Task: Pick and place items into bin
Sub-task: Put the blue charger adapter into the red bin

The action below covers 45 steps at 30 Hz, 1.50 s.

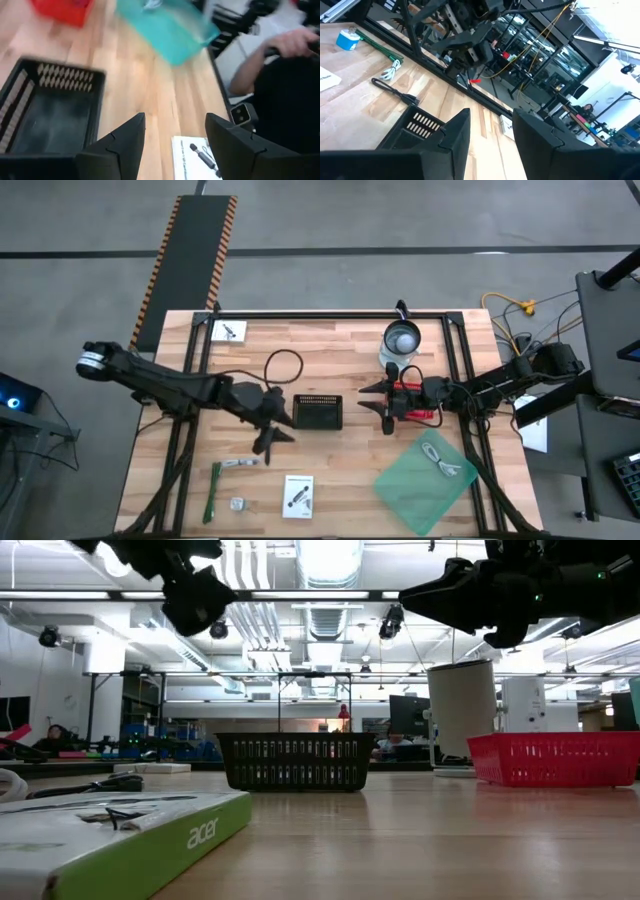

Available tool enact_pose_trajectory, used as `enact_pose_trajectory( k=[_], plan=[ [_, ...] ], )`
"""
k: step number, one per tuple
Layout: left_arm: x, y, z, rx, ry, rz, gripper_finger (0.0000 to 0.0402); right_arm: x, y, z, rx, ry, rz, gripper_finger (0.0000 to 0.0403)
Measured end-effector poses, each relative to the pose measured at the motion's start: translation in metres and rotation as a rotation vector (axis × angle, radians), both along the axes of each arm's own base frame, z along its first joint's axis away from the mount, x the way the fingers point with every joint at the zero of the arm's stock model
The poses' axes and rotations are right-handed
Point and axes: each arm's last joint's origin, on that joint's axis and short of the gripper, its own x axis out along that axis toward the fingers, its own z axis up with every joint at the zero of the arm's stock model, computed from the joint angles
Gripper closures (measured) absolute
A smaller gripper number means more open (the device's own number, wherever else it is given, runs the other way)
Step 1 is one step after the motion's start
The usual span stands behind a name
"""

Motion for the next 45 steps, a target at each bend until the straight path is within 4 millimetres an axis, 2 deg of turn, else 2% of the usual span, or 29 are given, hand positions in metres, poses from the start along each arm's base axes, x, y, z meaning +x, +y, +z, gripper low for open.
enact_pose_trajectory(
  k=[6, 13, 17, 24, 34, 40, 45],
  plan=[
    [0.0, -0.002, 0.018, -0.122, 0.195, 0.2, 0.021, 0.0, 0.0, 0.0, 0.013, 0.002, 0.0, 0.0273],
    [0.006, -0.011, 0.021, -0.225, 0.395, 0.318, 0.021, 0.0, -0.001, -0.002, 0.07, 0.019, -0.005, 0.0274],
    [0.015, -0.027, 0.019, -0.26, 0.544, 0.351, 0.021, 0.0, -0.001, -0.004, 0.084, 0.041, -0.006, 0.0275],
    [0.03, -0.063, 0.016, -0.214, 0.857, 0.435, 0.021, 0.0, -0.001, -0.006, 0.152, 0.054, -0.009, 0.028],
    [0.059, -0.139, 0.012, -0.235, 1.216, 0.399, 0.021, 0.0, -0.001, -0.006, 0.2, 0.05, -0.01, 0.0282],
    [0.058, -0.175, -0.007, -0.264, 1.4, 0.324, 0.021, 0.0, -0.001, -0.006, 0.232, 0.049, -0.011, 0.0278],
    [0.051, -0.186, -0.022, -0.257, 1.482, 0.3, 0.021, 0.001, -0.001, -0.008, 0.231, 0.057, -0.01, 0.028]
  ],
)
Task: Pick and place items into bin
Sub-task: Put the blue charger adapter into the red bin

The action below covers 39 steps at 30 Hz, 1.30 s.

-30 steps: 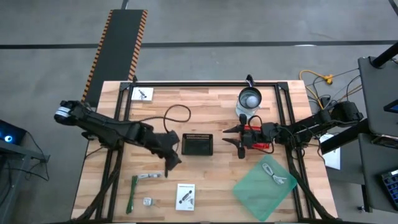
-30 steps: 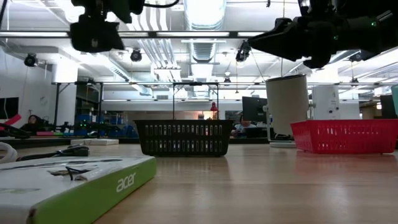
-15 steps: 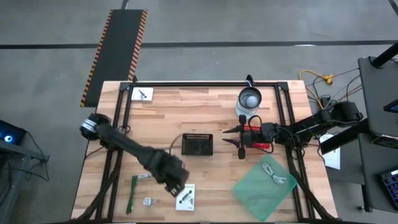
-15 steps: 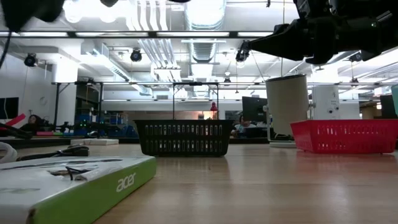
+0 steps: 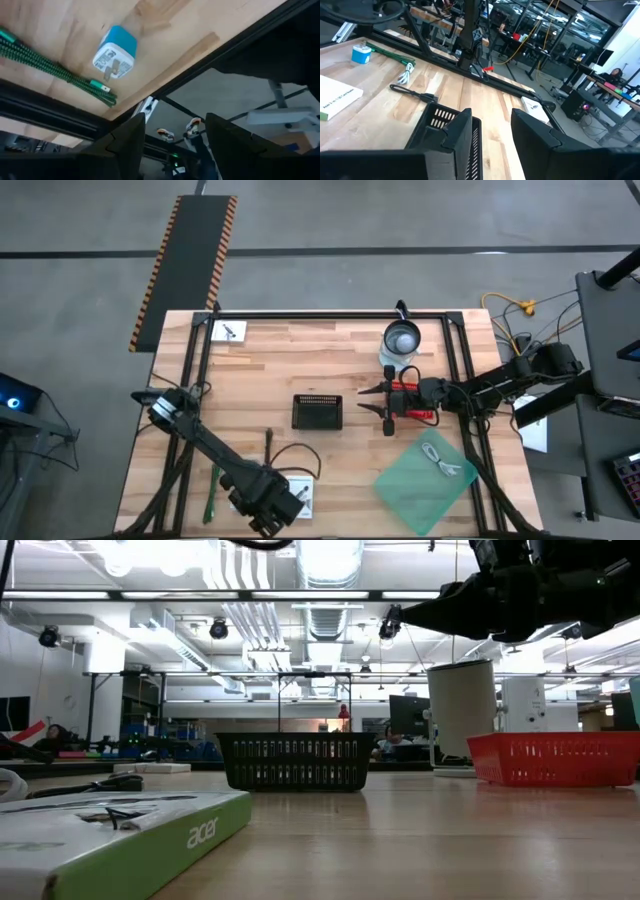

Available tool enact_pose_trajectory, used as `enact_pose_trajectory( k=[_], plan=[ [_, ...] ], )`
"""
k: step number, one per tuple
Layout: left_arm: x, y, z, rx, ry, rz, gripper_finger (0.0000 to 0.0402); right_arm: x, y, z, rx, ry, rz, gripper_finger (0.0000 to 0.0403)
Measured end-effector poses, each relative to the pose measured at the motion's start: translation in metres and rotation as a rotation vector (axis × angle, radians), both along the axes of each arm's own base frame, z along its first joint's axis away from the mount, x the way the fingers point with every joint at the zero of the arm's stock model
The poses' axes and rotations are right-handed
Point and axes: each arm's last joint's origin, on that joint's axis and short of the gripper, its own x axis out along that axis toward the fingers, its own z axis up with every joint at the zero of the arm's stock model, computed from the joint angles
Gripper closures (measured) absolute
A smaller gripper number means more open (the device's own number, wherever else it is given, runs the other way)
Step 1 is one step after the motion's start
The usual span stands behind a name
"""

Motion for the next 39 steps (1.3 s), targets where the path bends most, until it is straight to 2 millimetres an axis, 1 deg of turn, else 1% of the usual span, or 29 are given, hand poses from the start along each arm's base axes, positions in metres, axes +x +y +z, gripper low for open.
enact_pose_trajectory(
  k=[3, 7, 13, 18, 20, 23, 26, 29, 33, 39],
  plan=[
    [-0.001, 0.001, -0.004, 0.01, 0.015, 0.013, 0.021, 0.0, 0.0, 0.0, 0.0, -0.002, 0.001, 0.0284],
    [0.0, 0.001, -0.005, 0.006, 0.005, 0.014, 0.021, 0.0, 0.0, 0.0, -0.003, -0.002, 0.001, 0.0287],
    [0.006, -0.001, -0.008, -0.029, -0.08, -0.024, 0.0209, 0.0, 0.0, 0.0, -0.007, 0.0, 0.002, 0.0285],
    [0.007, 0.0, -0.013, -0.023, -0.101, -0.033, 0.0207, 0.0, 0.0, 0.0, -0.007, 0.0, 0.002, 0.0291],
    [0.006, 0.0, -0.015, -0.025, -0.106, -0.043, 0.0197, 0.0, 0.0, 0.0, -0.007, -0.001, 0.002, 0.0293],
    [0.004, 0.001, -0.02, -0.02, -0.1, -0.065, 0.0167, 0.0, 0.0, 0.0, -0.008, 0.0, 0.002, 0.0294],
    [0.002, 0.003, -0.026, -0.025, -0.113, -0.124, 0.013, 0.0, 0.0, 0.0, -0.008, 0.0, 0.002, 0.0293],
    [0.002, 0.004, -0.028, -0.028, -0.159, -0.208, 0.011, 0.0, 0.0, 0.0, -0.008, 0.0, 0.002, 0.0296],
    [-0.001, 0.006, -0.035, -0.017, -0.171, -0.269, 0.0112, 0.0, 0.0, 0.0, -0.007, 0.0, 0.002, 0.0298],
    [-0.009, 0.009, -0.047, -0.032, -0.122, -0.307, 0.0126, 0.0, 0.0, 0.0, -0.005, -0.001, 0.001, 0.0299]
  ],
)
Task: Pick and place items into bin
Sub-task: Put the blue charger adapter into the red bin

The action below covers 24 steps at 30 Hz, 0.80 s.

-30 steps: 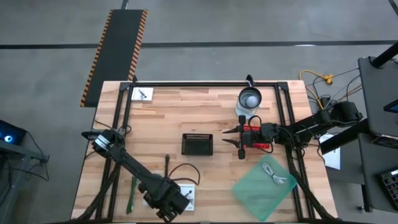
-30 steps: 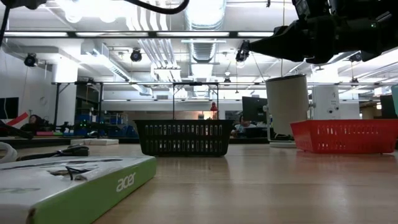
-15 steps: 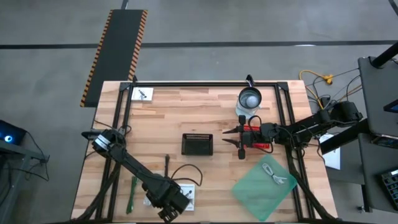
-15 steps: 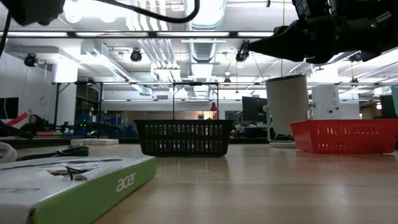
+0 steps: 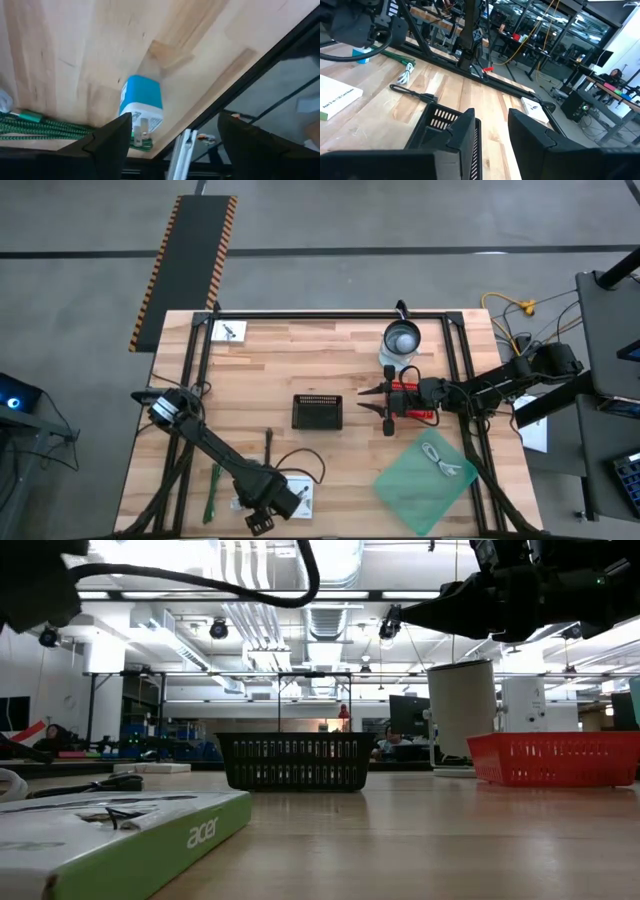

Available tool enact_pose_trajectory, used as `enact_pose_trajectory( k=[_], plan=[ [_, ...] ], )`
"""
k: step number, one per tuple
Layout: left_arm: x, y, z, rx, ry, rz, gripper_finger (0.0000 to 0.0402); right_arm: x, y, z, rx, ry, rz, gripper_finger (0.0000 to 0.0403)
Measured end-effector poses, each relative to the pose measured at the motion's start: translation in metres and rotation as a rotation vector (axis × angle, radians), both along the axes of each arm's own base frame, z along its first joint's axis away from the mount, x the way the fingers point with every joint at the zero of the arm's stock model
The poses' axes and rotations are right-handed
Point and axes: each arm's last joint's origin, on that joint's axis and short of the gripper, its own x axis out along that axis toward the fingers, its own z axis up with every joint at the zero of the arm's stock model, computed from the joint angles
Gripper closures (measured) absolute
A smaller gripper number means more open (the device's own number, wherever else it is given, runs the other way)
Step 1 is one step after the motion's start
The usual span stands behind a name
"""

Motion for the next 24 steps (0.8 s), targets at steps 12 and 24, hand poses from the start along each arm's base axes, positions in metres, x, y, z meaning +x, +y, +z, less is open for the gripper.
enact_pose_trajectory(
  k=[12, 24],
  plan=[
    [-0.008, 0.0, -0.01, -0.015, -0.019, -0.136, 0.0128, 0.0, 0.0, 0.0, 0.001, 0.0, 0.0, 0.0301],
    [-0.017, 0.0, -0.019, 0.001, -0.014, -0.195, 0.0128, 0.0, 0.0, 0.0, 0.001, 0.0, 0.0, 0.0308]
  ],
)
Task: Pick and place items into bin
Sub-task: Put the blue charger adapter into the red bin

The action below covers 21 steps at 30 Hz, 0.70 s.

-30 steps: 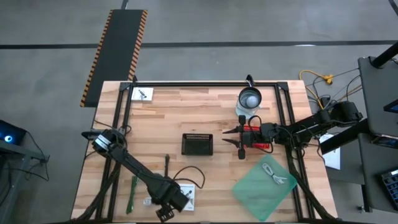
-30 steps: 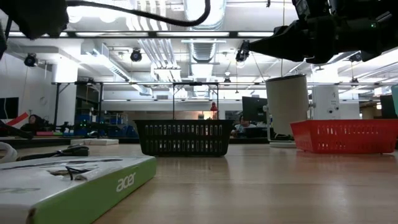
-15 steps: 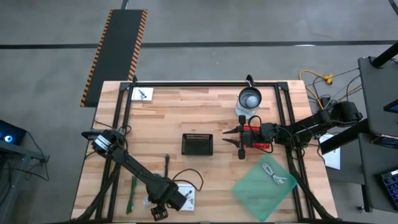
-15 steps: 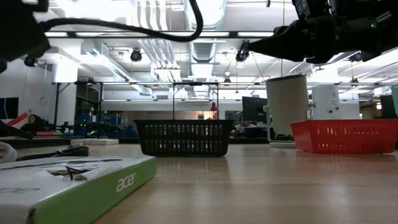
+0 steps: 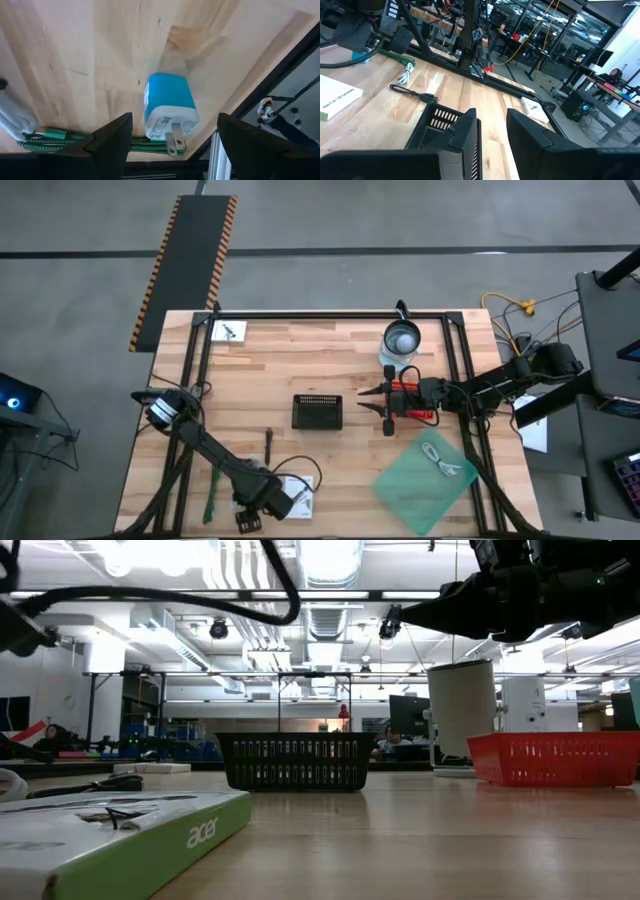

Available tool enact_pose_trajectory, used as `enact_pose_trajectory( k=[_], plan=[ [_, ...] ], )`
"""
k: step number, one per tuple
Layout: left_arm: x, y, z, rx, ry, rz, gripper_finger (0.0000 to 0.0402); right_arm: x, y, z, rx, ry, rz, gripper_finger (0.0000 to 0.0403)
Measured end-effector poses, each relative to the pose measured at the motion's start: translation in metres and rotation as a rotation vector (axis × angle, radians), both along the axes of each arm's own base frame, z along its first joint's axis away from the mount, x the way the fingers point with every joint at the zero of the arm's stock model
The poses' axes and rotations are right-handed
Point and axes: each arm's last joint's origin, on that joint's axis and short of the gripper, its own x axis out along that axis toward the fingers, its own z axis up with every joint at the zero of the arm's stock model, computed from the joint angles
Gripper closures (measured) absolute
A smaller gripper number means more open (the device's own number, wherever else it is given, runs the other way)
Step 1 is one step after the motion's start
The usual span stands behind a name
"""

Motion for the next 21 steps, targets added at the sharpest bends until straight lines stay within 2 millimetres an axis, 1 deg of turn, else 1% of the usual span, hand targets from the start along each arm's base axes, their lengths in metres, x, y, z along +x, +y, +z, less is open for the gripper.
enact_pose_trajectory(
  k=[5, 10, 21],
  plan=[
    [-0.002, 0.002, -0.006, 0.008, 0.0, -0.007, 0.0128, 0.0, 0.0, 0.0, 0.0, 0.0, 0.0, 0.0305],
    [-0.007, 0.003, -0.013, 0.018, 0.013, -0.01, 0.0128, 0.0, 0.0, 0.0, 0.0, 0.0, 0.0, 0.0311],
    [-0.008, 0.004, -0.018, 0.031, -0.014, -0.033, 0.0128, 0.0, 0.0, 0.0, -0.005, 0.001, 0.0, 0.0313]
  ],
)
